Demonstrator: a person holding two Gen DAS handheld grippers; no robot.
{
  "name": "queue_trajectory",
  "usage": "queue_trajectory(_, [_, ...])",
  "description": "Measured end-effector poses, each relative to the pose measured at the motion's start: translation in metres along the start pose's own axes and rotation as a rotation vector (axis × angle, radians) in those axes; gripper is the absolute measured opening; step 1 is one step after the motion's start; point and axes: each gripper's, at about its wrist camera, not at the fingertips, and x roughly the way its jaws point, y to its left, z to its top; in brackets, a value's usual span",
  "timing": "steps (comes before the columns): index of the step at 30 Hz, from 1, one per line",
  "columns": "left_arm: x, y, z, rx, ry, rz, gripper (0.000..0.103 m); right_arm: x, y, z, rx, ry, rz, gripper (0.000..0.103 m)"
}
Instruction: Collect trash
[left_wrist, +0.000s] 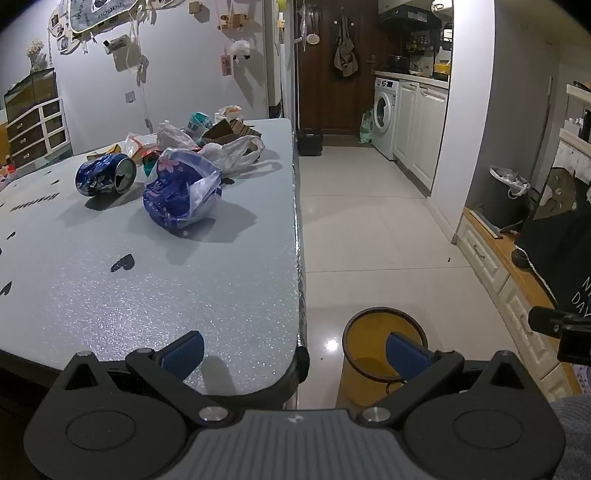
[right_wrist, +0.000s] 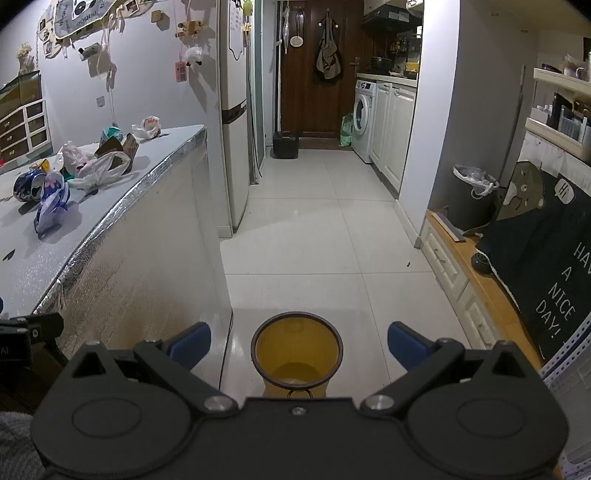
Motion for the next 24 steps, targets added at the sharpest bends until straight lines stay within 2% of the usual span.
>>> queue_trajectory(24, [0.0000, -0.0002, -0.0001, 0.004, -0.002, 0.005, 0.103, -0.0003, -0.0002, -0.0001, -0.001, -0.001, -0.001, 0.103])
